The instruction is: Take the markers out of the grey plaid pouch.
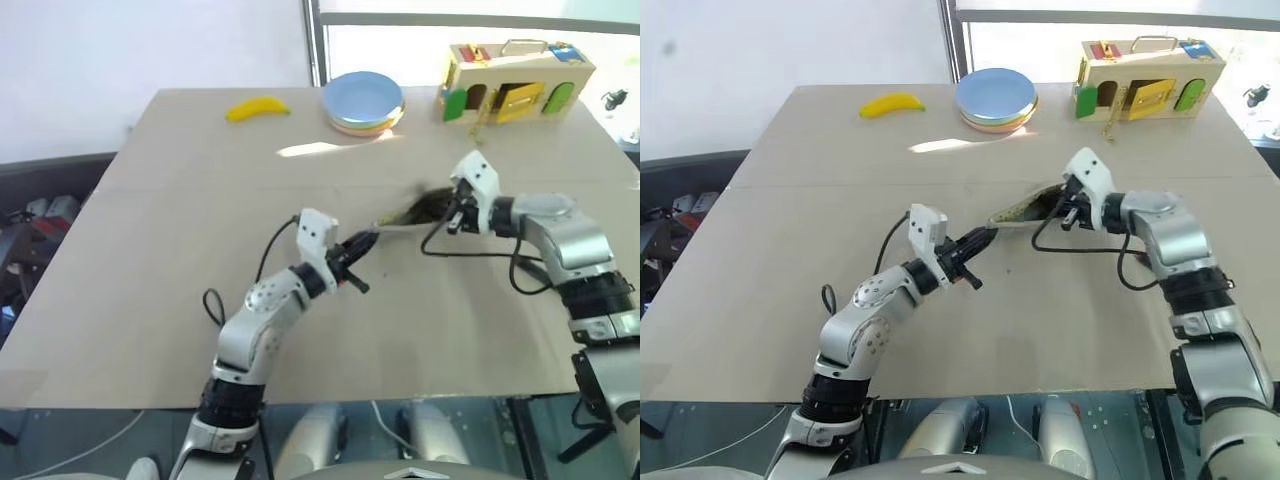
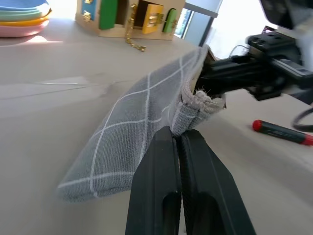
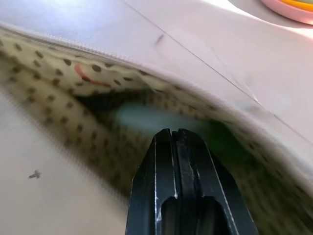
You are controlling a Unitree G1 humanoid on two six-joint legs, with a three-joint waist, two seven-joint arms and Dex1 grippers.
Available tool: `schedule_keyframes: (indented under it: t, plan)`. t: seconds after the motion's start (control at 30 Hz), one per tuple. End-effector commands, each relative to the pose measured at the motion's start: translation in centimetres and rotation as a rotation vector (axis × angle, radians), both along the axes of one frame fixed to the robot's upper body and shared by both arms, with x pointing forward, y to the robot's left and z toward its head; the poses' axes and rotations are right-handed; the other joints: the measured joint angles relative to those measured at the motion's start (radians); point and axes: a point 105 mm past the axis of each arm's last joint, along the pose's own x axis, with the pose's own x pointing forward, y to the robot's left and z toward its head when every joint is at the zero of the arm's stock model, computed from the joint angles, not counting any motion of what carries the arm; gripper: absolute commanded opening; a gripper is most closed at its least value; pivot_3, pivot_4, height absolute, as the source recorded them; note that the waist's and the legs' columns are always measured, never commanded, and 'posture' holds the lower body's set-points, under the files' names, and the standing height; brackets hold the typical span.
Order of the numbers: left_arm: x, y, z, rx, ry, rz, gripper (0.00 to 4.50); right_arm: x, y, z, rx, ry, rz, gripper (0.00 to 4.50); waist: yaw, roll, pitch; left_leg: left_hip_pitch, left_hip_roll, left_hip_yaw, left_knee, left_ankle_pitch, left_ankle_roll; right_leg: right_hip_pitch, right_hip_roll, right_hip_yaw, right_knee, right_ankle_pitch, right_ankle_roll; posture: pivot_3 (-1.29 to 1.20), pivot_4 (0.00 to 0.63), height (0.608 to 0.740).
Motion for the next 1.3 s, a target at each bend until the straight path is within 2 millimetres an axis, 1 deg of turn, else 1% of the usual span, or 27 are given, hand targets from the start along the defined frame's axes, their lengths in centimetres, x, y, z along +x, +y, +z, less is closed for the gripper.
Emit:
schedule_keyframes:
  t: [0.03, 0.07, 0.1, 0.13, 0.2, 0.23, 0.27, 0.3, 0.33, 0.47, 0.57, 0.63, 0.7, 0.73, 0.87, 0.97, 1.07, 1.23, 1.3]
  plan:
    - [-1.0, -0.8, 2.1, -0.048, -0.067, -0.062, 0.0, 0.2, -0.4, -0.6, -0.266, -0.118, 0.072, 0.85, 0.004, 0.0, 0.0, 0.0, 0.0, 0.0, 0.0, 0.0, 0.0, 0.0, 0.0, 0.0, 0.0, 0.0, 0.0, 0.0, 0.15, 0.74]
    - [-1.1, -0.9, 2.3, -0.06, -0.068, -0.07, 0.0, -0.2, -0.6, -1.0, -0.327, -0.121, 0.108, 1.3, 0.006, 0.0, 0.0, 0.0, 0.0, -0.001, 0.0, 0.0, 0.0, 0.0, 0.0, -0.001, 0.0, 0.0, 0.0, 0.0, 0.15, 0.74]
    - [-1.3, -0.9, 2.5, -0.077, -0.062, -0.087, 0.0, -0.5, -0.7, -1.2, -0.371, -0.128, 0.136, 1.64, 0.006, 0.0, 0.0, 0.0, 0.0, -0.001, 0.0, 0.0, 0.0, 0.0, 0.0, -0.001, 0.0, 0.0, 0.0, 0.0, 0.15, 0.74]
    - [-1.4, -1.0, 2.6, -0.092, -0.054, -0.104, 0.0, -0.7, -0.7, -1.3, -0.401, -0.132, 0.158, 2.27, 0.005, 0.0, 0.0, 0.0, 0.0, -0.001, 0.0, 0.0, 0.0, 0.0, 0.0, -0.001, 0.0, 0.0, 0.0, 0.0, 0.15, 0.74]
    - [-1.7, -1.2, 2.7, -0.11, -0.04, -0.134, 0.0, -1.3, -0.5, -1.4, -0.45, -0.142, 0.207, 2.99, 0.003, 0.0, 0.0, 0.0, 0.0, -0.001, 0.0, 0.0, 0.0, 0.0, 0.0, -0.001, 0.0, 0.0, 0.0, 0.0, 0.15, 0.74]
    - [-1.8, -1.3, 2.7, -0.12, -0.032, -0.145, 0.0, -1.6, -0.5, -1.4, -0.476, -0.147, 0.23, 3.53, 0.003, 0.0, 0.0, 0.0, 0.0, -0.001, 0.0, 0.0, 0.0, 0.0, 0.0, 0.0, 0.0, 0.0, 0.0, 0.0, 0.15, 0.74]
    - [-2.0, -1.4, 2.9, -0.136, -0.023, -0.158, 0.0, -1.9, -0.5, -1.3, -0.502, -0.155, 0.25, 3.83, 0.002, 0.0, 0.0, 0.0, 0.0, -0.001, 0.0, 0.0, 0.0, 0.0, 0.0, -0.001, 0.0, 0.0, 0.0, 0.0, 0.15, 0.74]
    - [-2.1, -1.4, 3.0, -0.147, -0.016, -0.166, 0.0, -2.1, -0.5, -1.2, -0.517, -0.16, 0.261, 4.3, 0.002, 0.0, 0.0, 0.0, 0.0, -0.001, 0.0, 0.0, 0.0, 0.0, 0.0, -0.001, 0.0, 0.0, 0.0, 0.0, 0.15, 0.74]
    - [-2.2, -1.4, 3.1, -0.167, -0.002, -0.181, 0.0, -2.3, -0.5, -0.9, -0.533, -0.167, 0.273, 4.46, 0.001, 0.0, 0.0, 0.0, 0.0, -0.001, 0.0, 0.0, 0.0, 0.0, 0.0, -0.001, 0.0, 0.0, 0.0, 0.0, 0.15, 0.74]
    - [-3.0, -1.5, 3.6, -0.269, 0.081, -0.252, 0.0, -3.6, -0.8, 0.9, -0.631, -0.2, 0.327, 4.46, 0.002, 0.0, 0.0, 0.0, 0.0, -0.001, 0.0, 0.0, 0.0, 0.0, 0.0, -0.001, 0.0, 0.0, 0.0, 0.0, 0.15, 0.74]
    - [-3.2, -1.2, 3.5, -0.349, 0.169, -0.281, 0.0, -5.2, -1.1, 1.7, -0.718, -0.169, 0.381, 4.46, 0.004, 0.0, 0.0, 0.0, 0.0, -0.001, 0.0, 0.0, 0.0, 0.0, 0.0, -0.001, 0.0, 0.0, 0.0, 0.0, 0.15, 0.74]
    - [-2.9, -0.6, 2.9, -0.429, 0.256, -0.275, 0.0, -6.5, -1.1, 1.7, -0.754, -0.126, 0.419, 4.46, 0.005, 0.0, 0.0, 0.0, 0.0, -0.002, 0.0, 0.0, 0.0, 0.0, 0.0, -0.001, -0.001, 0.0, 0.0, 0.0, 0.15, 0.74]
    - [-2.3, 0.1, 2.0, -0.493, 0.34, -0.253, 0.0, -7.1, -0.8, 1.5, -0.763, -0.099, 0.438, 4.46, 0.004, 0.0, 0.0, 0.0, 0.0, -0.002, 0.0, 0.0, 0.0, 0.001, 0.0, -0.001, -0.001, 0.0, 0.0, 0.0, 0.15, 0.74]
    - [-2.1, 0.3, 1.4, -0.498, 0.37, -0.245, 0.0, -7.3, -0.6, 1.3, -0.761, -0.081, 0.446, 4.46, 0.003, 0.0, 0.0, 0.0, 0.0, -0.002, 0.001, 0.0, 0.0, 0.001, 0.0, -0.001, -0.001, 0.0, 0.0, 0.0, 0.15, 0.74]
    - [-2.1, 0.2, -0.5, -0.414, 0.413, -0.242, 0.0, -6.5, -0.7, -0.3, -0.812, -0.037, 0.437, 4.46, 0.004, 0.0, 0.0, 0.001, 0.0, -0.001, 0.001, 0.0, 0.0, 0.001, 0.0, -0.001, 0.0, 0.0, 0.0, 0.0, 0.15, 0.74]
    - [-2.7, -0.1, -1.6, -0.343, 0.404, -0.259, 0.0, -5.9, -0.9, -2.0, -0.843, 0.01, 0.437, 4.46, 0.004, -0.001, 0.0, 0.0, 0.0, -0.001, 0.001, 0.0, 0.0, 0.001, 0.0, -0.001, 0.0, 0.0, 0.0, 0.0, 0.15, 0.74]
    - [-2.9, -0.2, -2.9, -0.307, 0.428, -0.248, 0.0, -5.1, -0.5, -3.5, -0.854, 0.028, 0.435, 4.46, 0.002, -0.001, 0.0, 0.001, 0.0, -0.001, 0.001, 0.0, 0.0, 0.001, 0.0, -0.001, 0.0, 0.0, 0.0, 0.0, 0.15, 0.74]
    - [-3.0, -0.3, -3.2, -0.305, 0.424, -0.242, 0.0, -4.2, -0.6, -4.9, -0.869, 0.062, 0.435, 4.46, -0.006, -0.002, -0.001, 0.002, 0.0, -0.001, 0.001, 0.0, 0.0, 0.002, 0.0, -0.001, 0.001, 0.0, 0.0, 0.0, 0.15, 0.74]
    - [-2.9, -0.2, -3.3, -0.306, 0.421, -0.23, 0.0, -4.0, -0.4, -5.4, -0.871, 0.07, 0.446, 3.92, -0.01, -0.003, -0.002, 0.004, 0.0, -0.001, 0.001, 0.0, 0.0, 0.003, 0.0, -0.001, 0.0, 0.0, 0.0, 0.0, 0.15, 0.74]
